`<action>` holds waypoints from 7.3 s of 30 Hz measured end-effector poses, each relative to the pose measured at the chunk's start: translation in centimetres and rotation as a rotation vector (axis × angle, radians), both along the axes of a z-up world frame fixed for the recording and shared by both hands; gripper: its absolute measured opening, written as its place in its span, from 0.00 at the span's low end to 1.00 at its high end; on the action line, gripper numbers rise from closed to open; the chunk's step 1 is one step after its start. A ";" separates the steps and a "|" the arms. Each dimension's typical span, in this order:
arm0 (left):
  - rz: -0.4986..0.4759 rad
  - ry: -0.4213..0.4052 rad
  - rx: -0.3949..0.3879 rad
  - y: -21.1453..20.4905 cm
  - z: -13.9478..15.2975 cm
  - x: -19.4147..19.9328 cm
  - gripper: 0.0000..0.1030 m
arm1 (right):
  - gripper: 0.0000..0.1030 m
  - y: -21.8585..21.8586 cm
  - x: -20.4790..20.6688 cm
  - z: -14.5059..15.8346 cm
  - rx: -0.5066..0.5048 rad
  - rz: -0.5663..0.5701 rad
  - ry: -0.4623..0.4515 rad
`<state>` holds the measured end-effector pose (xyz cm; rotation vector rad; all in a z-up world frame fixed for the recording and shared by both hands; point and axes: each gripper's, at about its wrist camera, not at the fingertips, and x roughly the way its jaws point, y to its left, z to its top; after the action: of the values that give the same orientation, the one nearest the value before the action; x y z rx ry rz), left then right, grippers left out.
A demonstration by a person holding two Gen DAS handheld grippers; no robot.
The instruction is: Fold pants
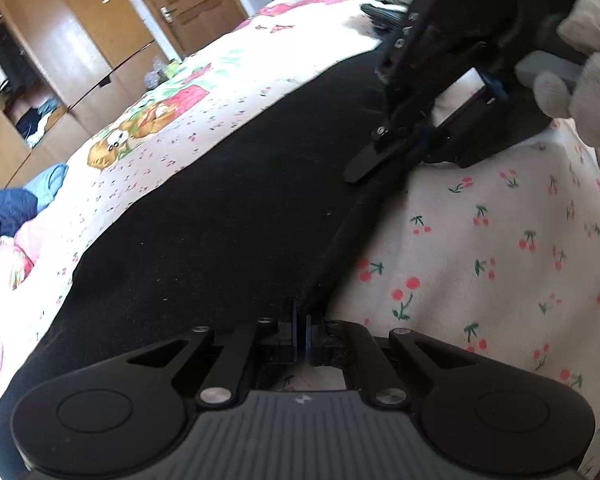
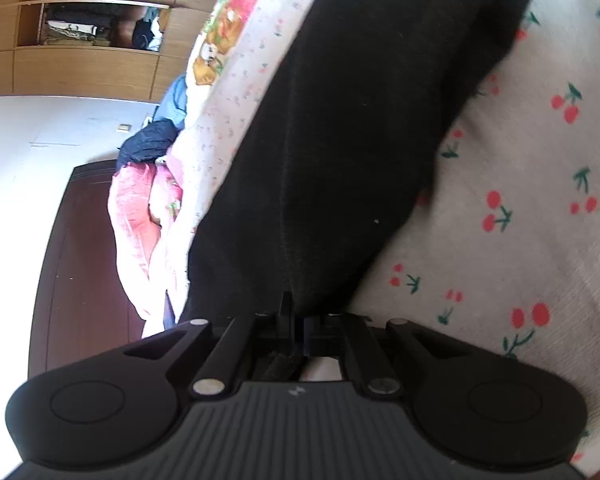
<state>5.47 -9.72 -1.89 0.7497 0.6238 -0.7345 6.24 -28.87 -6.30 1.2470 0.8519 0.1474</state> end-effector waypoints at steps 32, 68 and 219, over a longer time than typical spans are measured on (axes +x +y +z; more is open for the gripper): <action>-0.033 -0.029 0.092 -1.4 -0.3 0.0 0.18 | 0.11 -16.0 -5.5 1.7 -0.190 -0.613 -0.094; -0.041 -0.054 0.135 -2.3 -0.8 -0.5 0.18 | 0.47 -17.0 -6.5 1.4 -0.266 -0.649 -0.095; 0.722 0.018 -0.293 21.4 1.8 8.0 0.56 | 0.42 12.9 6.5 8.9 -0.936 0.305 -0.251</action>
<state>13.49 11.73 -0.12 0.2099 0.7228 -0.1552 12.75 -15.98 2.56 0.2140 0.7441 0.1219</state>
